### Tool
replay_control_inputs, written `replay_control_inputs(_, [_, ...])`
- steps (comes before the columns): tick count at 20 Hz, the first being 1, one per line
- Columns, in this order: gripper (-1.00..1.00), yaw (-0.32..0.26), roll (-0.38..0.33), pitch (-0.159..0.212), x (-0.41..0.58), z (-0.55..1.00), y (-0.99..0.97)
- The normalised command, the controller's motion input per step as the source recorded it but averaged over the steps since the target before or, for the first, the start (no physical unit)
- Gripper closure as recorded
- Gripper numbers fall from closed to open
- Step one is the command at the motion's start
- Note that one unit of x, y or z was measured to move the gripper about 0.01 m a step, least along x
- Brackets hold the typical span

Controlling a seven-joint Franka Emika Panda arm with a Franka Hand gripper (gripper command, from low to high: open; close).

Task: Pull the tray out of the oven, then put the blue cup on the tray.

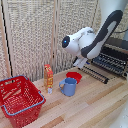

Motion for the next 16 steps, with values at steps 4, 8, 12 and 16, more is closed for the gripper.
replay_control_inputs(4, [-1.00, 0.000, -0.140, -0.084, 0.359, 0.10, -0.73])
replay_control_inputs(8, [-1.00, 0.000, -0.112, 0.005, 0.554, 0.00, -0.75])
replay_control_inputs(12, [-1.00, 0.000, -0.122, 0.029, 0.424, 0.00, -0.77])
replay_control_inputs(16, [-1.00, 0.000, -0.032, 0.009, 0.069, -0.10, -0.72])
